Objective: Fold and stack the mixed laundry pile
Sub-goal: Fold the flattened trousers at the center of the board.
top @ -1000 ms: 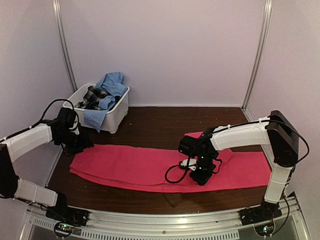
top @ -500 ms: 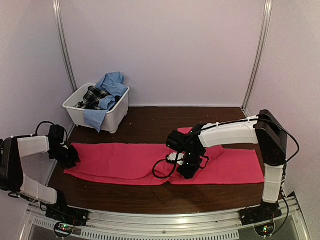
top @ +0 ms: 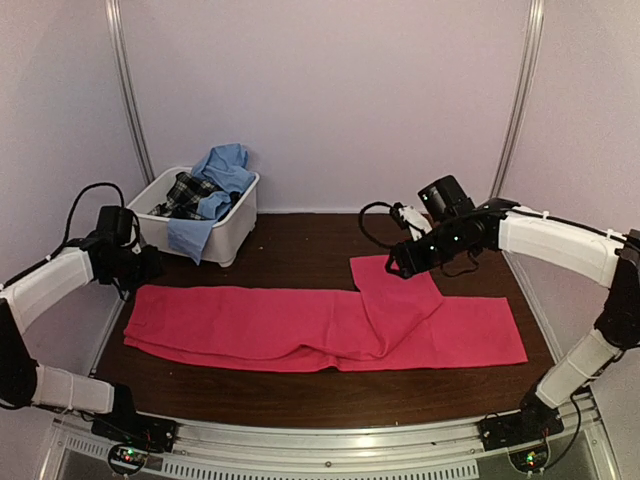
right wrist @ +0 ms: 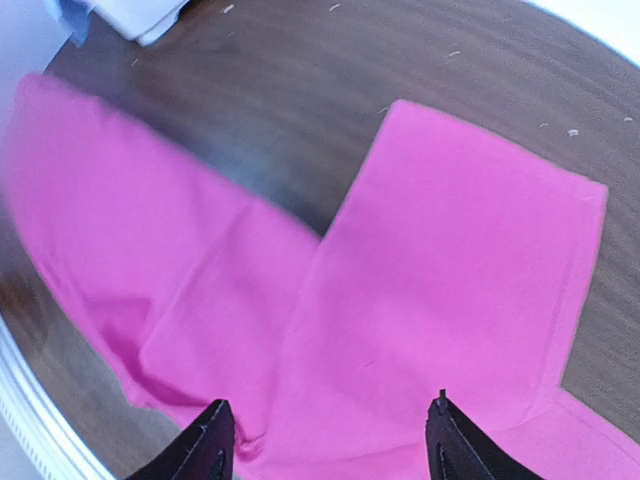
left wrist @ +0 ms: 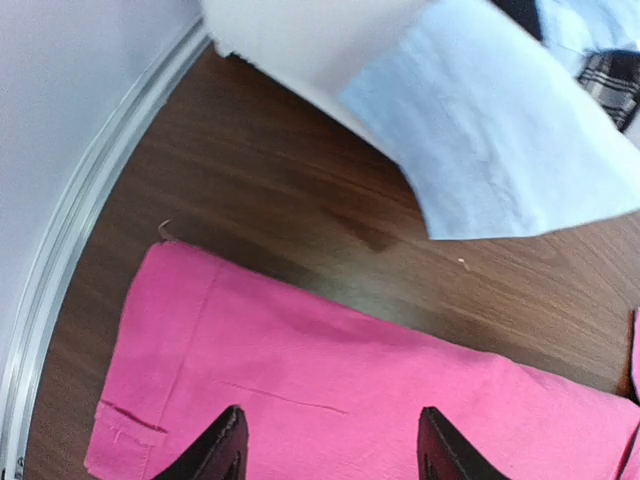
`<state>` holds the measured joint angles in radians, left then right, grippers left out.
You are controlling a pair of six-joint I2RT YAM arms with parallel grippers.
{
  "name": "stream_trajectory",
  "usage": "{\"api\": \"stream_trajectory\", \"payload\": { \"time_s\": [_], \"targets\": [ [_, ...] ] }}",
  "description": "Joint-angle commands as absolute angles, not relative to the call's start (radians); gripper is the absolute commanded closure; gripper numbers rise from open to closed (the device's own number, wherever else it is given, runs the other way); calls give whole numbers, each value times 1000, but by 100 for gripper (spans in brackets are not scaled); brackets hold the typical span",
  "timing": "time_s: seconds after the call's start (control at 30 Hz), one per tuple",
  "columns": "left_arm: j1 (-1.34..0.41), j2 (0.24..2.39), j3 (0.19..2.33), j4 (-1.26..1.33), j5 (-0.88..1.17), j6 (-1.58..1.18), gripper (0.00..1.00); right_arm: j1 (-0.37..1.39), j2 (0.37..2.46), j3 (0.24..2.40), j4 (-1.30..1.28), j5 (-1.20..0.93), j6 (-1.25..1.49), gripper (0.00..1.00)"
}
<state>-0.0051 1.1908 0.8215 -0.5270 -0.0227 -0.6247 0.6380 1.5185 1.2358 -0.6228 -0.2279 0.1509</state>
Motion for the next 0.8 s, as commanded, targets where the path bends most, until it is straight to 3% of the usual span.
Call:
{"api": "stream_trajectory", "payload": {
  "time_s": [0.0, 0.53, 0.77],
  "targets": [
    [-79, 1265, 854, -494, -90, -598, 40, 594, 1669, 1402, -585, -127, 228, 37],
    [-147, 1353, 823, -428, -72, -613, 40, 627, 2373, 2118, -760, -6, 214, 47],
    [-147, 1366, 808, -406, -68, -618, 40, 654, 2501, 2208, -787, 72, 223, 47]
  ]
}}
